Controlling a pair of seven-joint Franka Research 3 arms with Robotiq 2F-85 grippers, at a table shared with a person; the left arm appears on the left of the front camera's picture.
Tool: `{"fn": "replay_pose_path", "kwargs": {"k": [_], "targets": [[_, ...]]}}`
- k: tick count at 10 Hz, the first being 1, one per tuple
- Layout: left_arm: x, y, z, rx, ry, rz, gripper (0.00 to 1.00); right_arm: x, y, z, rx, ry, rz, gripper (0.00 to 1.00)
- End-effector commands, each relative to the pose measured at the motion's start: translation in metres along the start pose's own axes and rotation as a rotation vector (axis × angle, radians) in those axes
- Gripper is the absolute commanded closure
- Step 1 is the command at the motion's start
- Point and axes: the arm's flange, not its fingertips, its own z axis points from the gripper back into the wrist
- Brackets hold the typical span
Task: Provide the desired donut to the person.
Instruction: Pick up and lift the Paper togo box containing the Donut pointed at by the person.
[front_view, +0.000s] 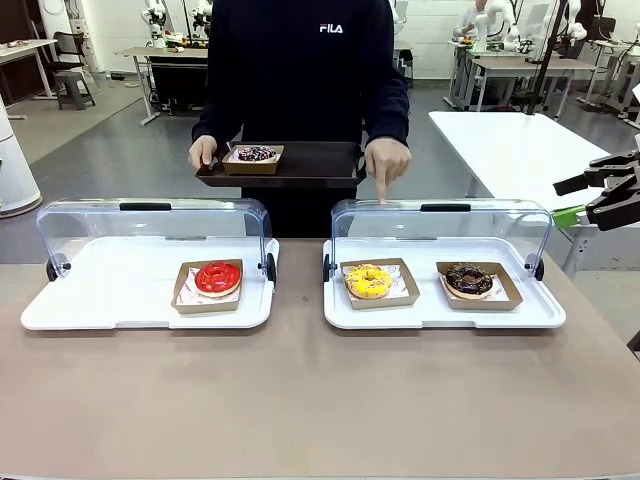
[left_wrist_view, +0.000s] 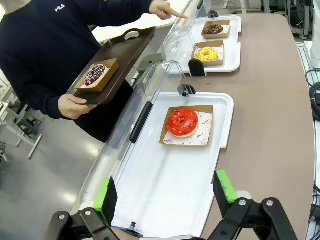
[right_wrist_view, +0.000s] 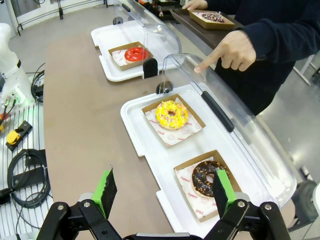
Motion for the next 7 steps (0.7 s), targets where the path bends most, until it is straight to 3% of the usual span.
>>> {"fn": "replay_pose_path", "kwargs": {"k": [1, 2, 4, 7], "targets": [[-0.001, 0.001, 0.000, 0.008, -0.025, -0.012, 0.00, 0.000, -0.003, -0.002, 0.004, -0.036, 0.012, 0.00], [-0.001, 0.001, 0.000, 0.008, -0.025, -0.012, 0.00, 0.000, 0.000, 0.000, 0.000, 0.000, 0.000, 0.00], [-0.001, 0.001, 0.000, 0.008, -0.025, -0.012, 0.00, 0.039, 0.016, -0.025, 0.045, 0.148, 0.078, 0.00], [-0.001, 0.001, 0.000, 0.008, -0.025, -0.012, 0.00, 0.094, 0.039, -0.135, 0.104, 0.431, 0.198, 0.00]]}}
